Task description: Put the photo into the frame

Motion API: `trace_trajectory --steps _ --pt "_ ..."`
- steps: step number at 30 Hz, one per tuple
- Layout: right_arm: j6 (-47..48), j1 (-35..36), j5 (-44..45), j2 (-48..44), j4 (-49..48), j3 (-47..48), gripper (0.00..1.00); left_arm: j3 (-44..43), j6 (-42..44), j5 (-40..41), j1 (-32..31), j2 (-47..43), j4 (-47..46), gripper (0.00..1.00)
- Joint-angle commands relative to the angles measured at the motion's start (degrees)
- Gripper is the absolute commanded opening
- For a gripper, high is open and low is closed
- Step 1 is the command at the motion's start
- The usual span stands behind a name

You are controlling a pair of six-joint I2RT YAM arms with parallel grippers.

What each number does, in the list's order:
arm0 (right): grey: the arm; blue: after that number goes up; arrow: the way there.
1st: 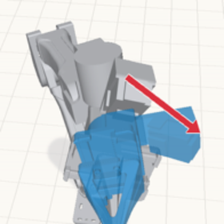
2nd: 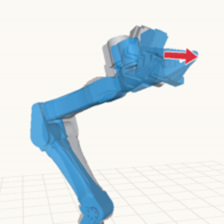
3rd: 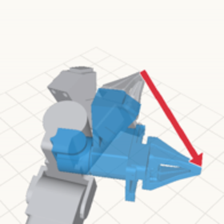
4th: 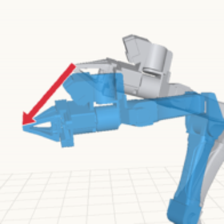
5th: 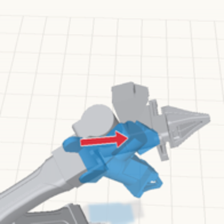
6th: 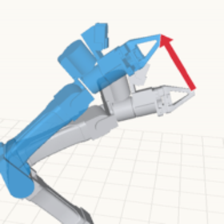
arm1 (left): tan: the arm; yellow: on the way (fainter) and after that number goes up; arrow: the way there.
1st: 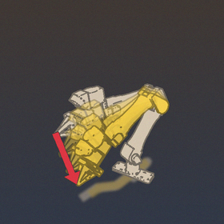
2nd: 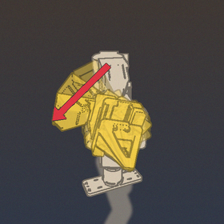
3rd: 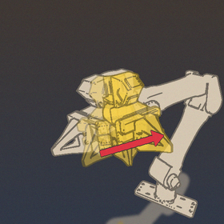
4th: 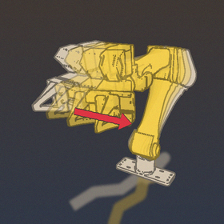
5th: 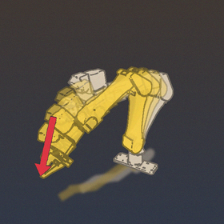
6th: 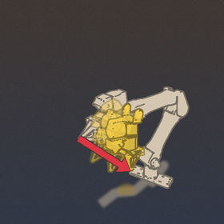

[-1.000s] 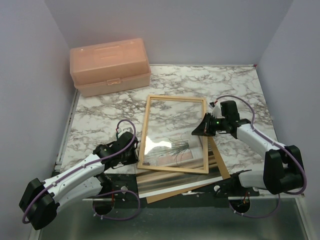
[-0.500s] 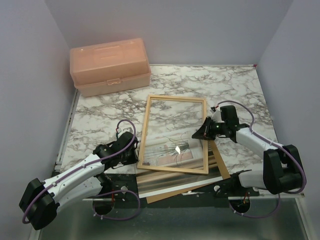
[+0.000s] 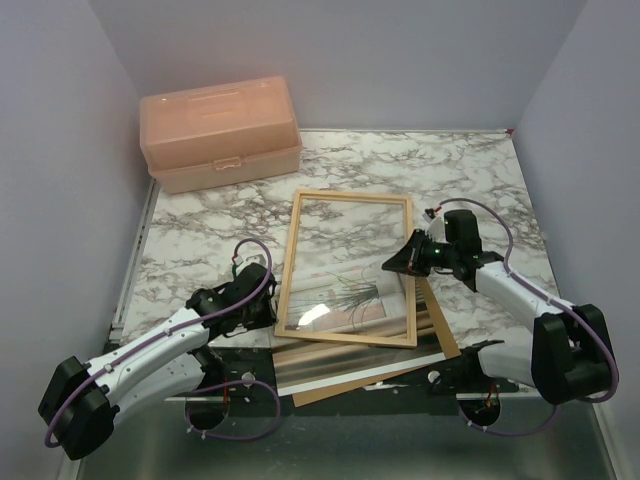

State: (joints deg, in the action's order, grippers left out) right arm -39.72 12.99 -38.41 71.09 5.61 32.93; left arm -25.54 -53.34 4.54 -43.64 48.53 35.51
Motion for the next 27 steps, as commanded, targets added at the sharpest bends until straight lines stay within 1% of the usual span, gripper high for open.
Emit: trace_trajectory --steps 1,2,4,10,14,19,25,26,27 --pt "-1.8 0.1 0.5 -1.0 -5.0 0.3 0.01 0.5 1.0 1.8 -0.4 0.5 1.6 0.02" --pt "-2.0 0.1 0.0 -0.5 -6.9 0.3 0.01 0.6 1.0 1.8 -0.4 0.5 1.6 0.02" --pt "-2.4 0.1 -0.9 0.4 -7.6 0.2 0.01 0.5 1.0 1.8 -0.4 0.5 1.6 0.02" --pt "-2.0 0.1 -2.3 1.3 -7.9 -2.1 0.02 0.6 1.0 1.9 -0.5 0.5 1.6 0.02" --pt "0.4 0.1 -3.0 2.4 -5.7 -2.2 0.03 0.7 1.0 1.9 -0.5 0.4 1.5 0.02" --pt "4.0 0.1 -3.0 4.6 -0.4 0.5 0.04 0.7 1.0 2.0 -0.6 0.4 1.5 0.02" --pt "5.5 0.1 -2.5 6.0 2.1 2.8 0.09 0.6 1.0 2.1 -0.7 0.5 1.5 0.02" --pt "5.4 0.1 -2.6 5.9 2.1 2.9 0.13 0.6 1.0 2.1 -0.7 0.5 1.5 0.02" --pt "5.2 0.1 -2.9 5.7 1.8 2.8 0.14 0.6 1.0 2.1 -0.7 0.4 1.5 0.02"
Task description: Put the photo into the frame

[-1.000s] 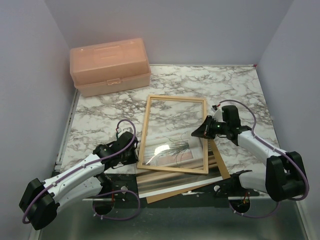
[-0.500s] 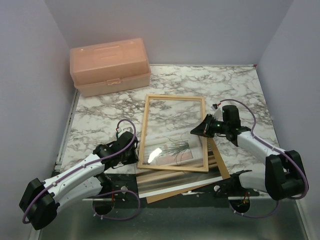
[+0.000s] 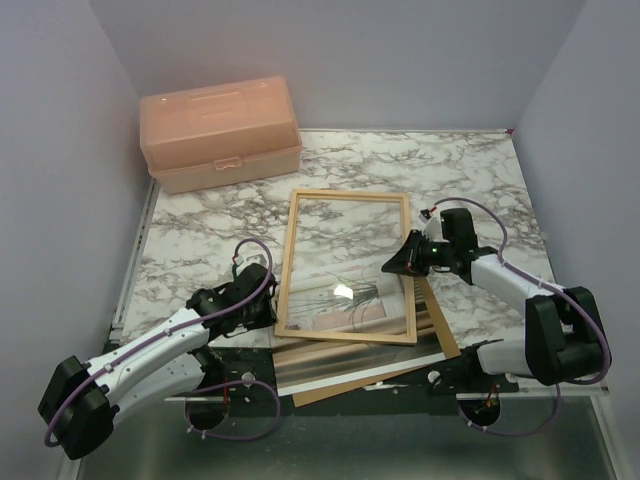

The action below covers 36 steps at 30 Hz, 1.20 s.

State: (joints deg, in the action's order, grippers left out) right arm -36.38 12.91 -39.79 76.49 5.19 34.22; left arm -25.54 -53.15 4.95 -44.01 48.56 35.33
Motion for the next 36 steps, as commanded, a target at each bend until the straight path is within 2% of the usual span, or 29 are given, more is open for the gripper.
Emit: trace_trajectory --steps 1,9,16,23,33,36 --pt "1.3 0.1 -2.3 0.1 1.6 1.4 0.14 0.6 0.8 1.7 -0.4 0.5 1.7 0.02" --pt "-4.8 0.1 -6.7 -2.9 -7.3 -1.3 0.19 0.5 0.8 1.8 -0.6 0.5 1.7 0.02" --pt "-9.5 0.2 -9.0 -3.0 -13.3 -3.2 0.19 0.5 0.8 1.9 -0.7 0.5 1.7 0.02" --pt "-8.2 0.2 -9.3 -2.7 -12.8 -3.8 0.19 0.5 0.8 2.0 -0.8 0.7 1.6 0.01" --pt "-0.4 0.1 -4.0 -2.1 -2.6 -1.8 0.19 0.3 0.9 2.1 -1.0 0.9 1.7 0.01" --pt "-1.0 0.2 -5.4 -1.9 -3.5 -1.8 0.19 0.3 0.9 2.2 -1.1 0.8 1.7 0.01"
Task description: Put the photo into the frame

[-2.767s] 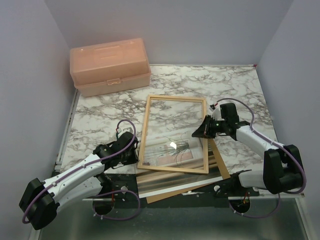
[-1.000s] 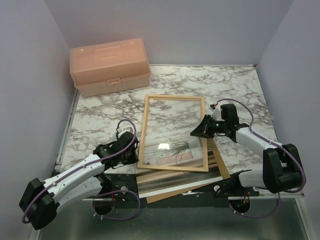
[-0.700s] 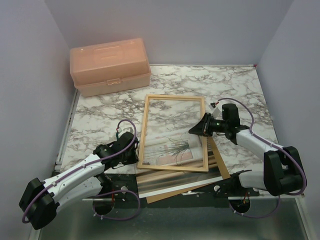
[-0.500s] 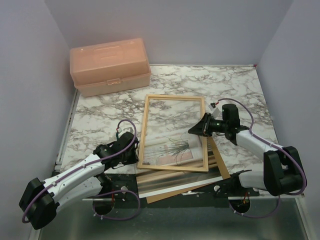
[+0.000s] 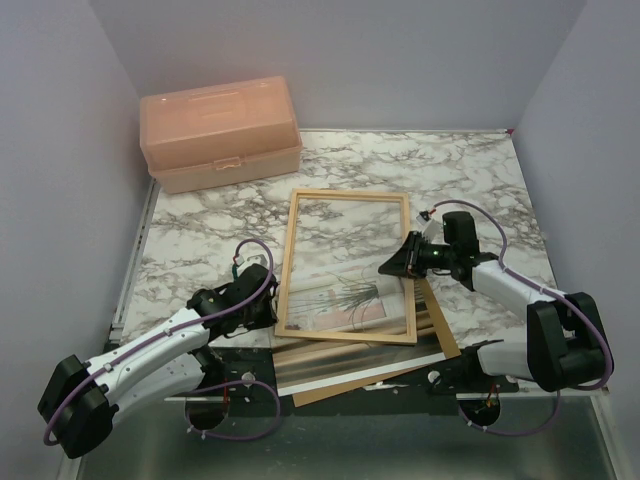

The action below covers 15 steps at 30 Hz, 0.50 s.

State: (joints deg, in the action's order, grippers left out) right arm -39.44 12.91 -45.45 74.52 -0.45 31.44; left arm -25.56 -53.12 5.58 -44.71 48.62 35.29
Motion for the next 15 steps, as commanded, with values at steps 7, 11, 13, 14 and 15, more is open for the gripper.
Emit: trace_trajectory --steps 7,11,13,14,15 --pt "-9.5 0.1 -6.4 -3.1 -13.0 -1.0 0.16 0.3 1.0 1.6 -0.5 0.9 1.8 0.0" --pt "-10.7 0.2 -7.1 -3.5 -15.8 -0.6 0.15 0.3 0.9 1.7 -0.6 1.0 1.8 0.0" --pt "-10.7 0.1 -7.3 -3.0 -16.3 -0.8 0.15 0.3 0.9 1.8 -0.7 1.0 1.8 0.0" --pt "-10.6 0.2 -7.1 -2.7 -16.4 -1.0 0.15 0.3 0.9 1.8 -0.7 1.0 1.7 0.0" --pt "-10.7 0.2 -7.2 -2.5 -16.8 -1.4 0.15 0.3 0.9 1.8 -0.7 1.1 1.7 0.0"
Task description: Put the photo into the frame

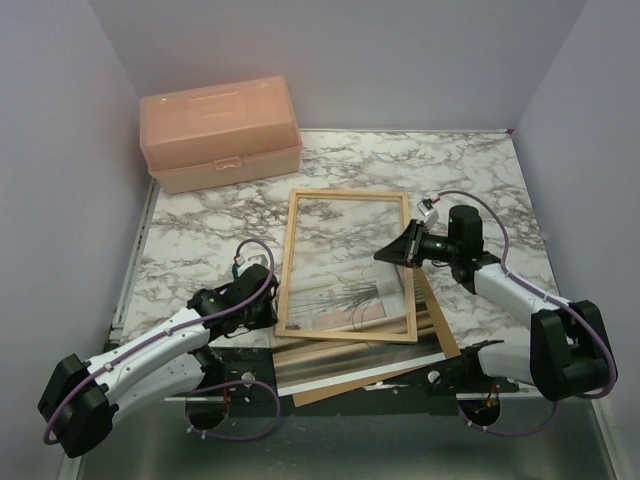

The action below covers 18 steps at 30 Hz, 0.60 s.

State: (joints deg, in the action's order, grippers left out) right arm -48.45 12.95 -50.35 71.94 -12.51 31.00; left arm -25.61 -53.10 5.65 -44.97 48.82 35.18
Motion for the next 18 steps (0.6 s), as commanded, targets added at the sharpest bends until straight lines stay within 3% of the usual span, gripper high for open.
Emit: trace_trajectory --steps 1,8,18 --pt "-2.0 0.1 -2.2 0.4 -5.3 -1.7 0.15 0.3 0.9 1.7 -0.5 0.9 1.8 0.0" --pt "-8.7 0.1 -3.2 1.4 -15.7 -7.1 0.14 0.2 1.0 1.8 -0.5 1.0 1.9 0.0" --pt "-13.9 0.1 -2.1 0.1 -20.7 -7.6 0.12 0.1 0.9 2.0 -0.7 1.1 1.9 0.0"
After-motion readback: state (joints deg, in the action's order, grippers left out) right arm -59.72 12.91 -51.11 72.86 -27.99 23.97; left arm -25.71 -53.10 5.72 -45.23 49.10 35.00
